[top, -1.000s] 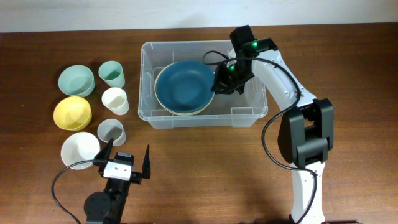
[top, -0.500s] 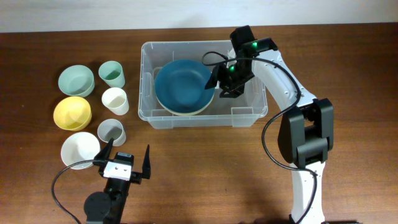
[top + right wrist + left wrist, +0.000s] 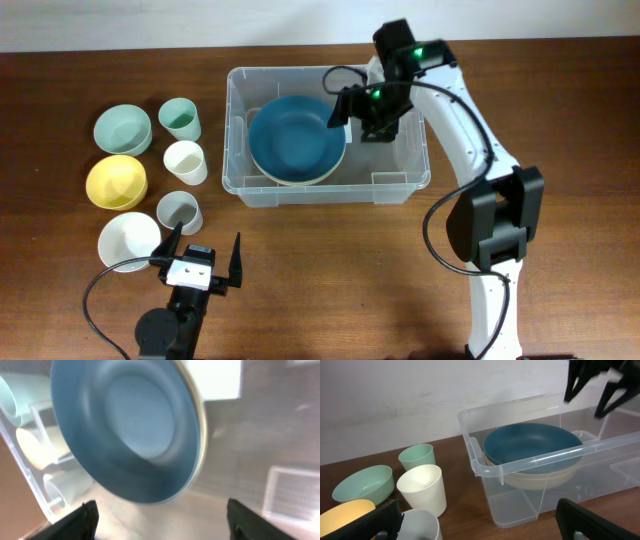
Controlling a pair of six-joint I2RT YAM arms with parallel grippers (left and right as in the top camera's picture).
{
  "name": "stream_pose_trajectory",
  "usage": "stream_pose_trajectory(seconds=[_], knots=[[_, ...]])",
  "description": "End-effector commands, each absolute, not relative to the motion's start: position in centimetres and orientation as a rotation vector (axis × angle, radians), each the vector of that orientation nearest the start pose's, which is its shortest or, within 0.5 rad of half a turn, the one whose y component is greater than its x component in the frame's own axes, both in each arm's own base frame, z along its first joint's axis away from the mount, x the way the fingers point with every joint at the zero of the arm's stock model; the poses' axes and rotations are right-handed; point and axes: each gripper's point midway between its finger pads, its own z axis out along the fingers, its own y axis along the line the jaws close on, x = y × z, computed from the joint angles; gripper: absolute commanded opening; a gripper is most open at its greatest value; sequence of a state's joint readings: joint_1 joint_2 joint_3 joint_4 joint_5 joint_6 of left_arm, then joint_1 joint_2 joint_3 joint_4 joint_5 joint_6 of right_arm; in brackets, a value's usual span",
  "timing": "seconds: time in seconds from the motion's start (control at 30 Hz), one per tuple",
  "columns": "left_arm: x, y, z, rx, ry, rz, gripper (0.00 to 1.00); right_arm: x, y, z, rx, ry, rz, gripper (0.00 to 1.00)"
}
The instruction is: Pack container
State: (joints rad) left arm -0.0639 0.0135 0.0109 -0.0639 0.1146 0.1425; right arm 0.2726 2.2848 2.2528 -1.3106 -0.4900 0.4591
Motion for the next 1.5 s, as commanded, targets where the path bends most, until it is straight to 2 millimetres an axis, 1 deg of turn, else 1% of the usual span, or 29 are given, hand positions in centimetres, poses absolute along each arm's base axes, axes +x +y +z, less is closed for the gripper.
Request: stream_pose_trajectory(seconds=[0.0, 0.03, 0.1, 0.17, 0.23, 0.27, 0.3, 0.37, 0.43, 0.57, 0.67, 0.77, 0.83, 0.9, 1.0, 1.1, 1.17, 1.27, 1.37, 1.47], knots=[[24.4, -3.3, 16.0, 0.259, 1.616, -0.01, 1.0, 47.0, 18.1, 17.7, 0.152, 2.897, 0.572, 0.81], [24.4, -3.3, 16.0, 0.259, 1.616, -0.01, 1.0, 47.1, 17.6, 18.9, 0.144, 2.875, 0.53, 0.82], [24.4, -3.3, 16.0, 0.258, 1.616, -0.01, 1.0, 47.0, 16.3, 22.1, 0.124, 2.819, 0.475, 0.86], [24.4, -3.3, 16.0, 0.258, 1.616, -0.01, 1.0, 46.4, 15.0, 25.1, 0.117, 2.767, 0.443, 0.87], [24.4, -3.3, 16.0, 0.258, 1.616, -0.01, 1.0, 45.6, 13.4, 27.6, 0.146, 2.726, 0.41, 0.89], [24.4, -3.3, 16.0, 0.259, 1.616, -0.01, 1.0, 45.6, 12.7, 28.9, 0.145, 2.686, 0.408, 0.9], [24.4, -3.3, 16.0, 0.259, 1.616, -0.01, 1.0, 45.5, 12.6, 30.2, 0.088, 2.647, 0.435, 0.96], [24.4, -3.3, 16.0, 0.259, 1.616, -0.01, 1.0, 44.9, 11.5, 32.6, 0.11, 2.586, 0.447, 0.98], [24.4, -3.3, 16.0, 0.258, 1.616, -0.01, 1.0, 44.3, 10.3, 34.3, 0.131, 2.542, 0.443, 0.99], [24.4, -3.3, 16.0, 0.259, 1.616, -0.01, 1.0, 43.1, 8.4, 37.0, 0.166, 2.472, 0.433, 0.99], [24.4, -3.3, 16.0, 0.259, 1.616, -0.01, 1.0, 42.1, 7.5, 38.5, 0.163, 2.434, 0.407, 0.99], [24.4, -3.3, 16.0, 0.259, 1.616, -0.01, 1.0, 40.8, 6.0, 39.5, 0.18, 2.415, 0.305, 0.99], [24.4, -3.3, 16.0, 0.258, 1.616, -0.01, 1.0, 39.5, 4.4, 39.7, 0.209, 2.423, 0.199, 0.99], [24.4, -3.3, 16.0, 0.259, 1.616, -0.01, 1.0, 37.8, 3.2, 39.2, 0.197, 2.46, 0.109, 0.99], [24.4, -3.3, 16.0, 0.259, 1.616, -0.01, 1.0, 34.5, 1.2, 37.5, 0.233, 2.539, -0.001, 0.99], [24.4, -3.3, 16.0, 0.259, 1.616, -0.01, 1.0, 31.2, -0.9, 35.6, 0.308, 2.611, -0.048, 0.99], [24.4, -3.3, 16.0, 0.259, 1.616, -0.01, 1.0, 29.1, -2.4, 34.1, 0.382, 2.655, -0.064, 0.99], [24.4, -3.3, 16.0, 0.258, 1.616, -0.01, 1.0, 26.3, -4.7, 32.0, 0.515, 2.705, -0.102, 0.99], [24.4, -3.3, 16.0, 0.258, 1.616, -0.01, 1.0, 24.2, -7.1, 29.9, 0.668, 2.747, -0.132, 0.99], [24.4, -3.3, 16.0, 0.259, 1.616, -0.01, 1.0, 22.6, -9.2, 27.7, 0.837, 2.788, -0.129, 0.99]])
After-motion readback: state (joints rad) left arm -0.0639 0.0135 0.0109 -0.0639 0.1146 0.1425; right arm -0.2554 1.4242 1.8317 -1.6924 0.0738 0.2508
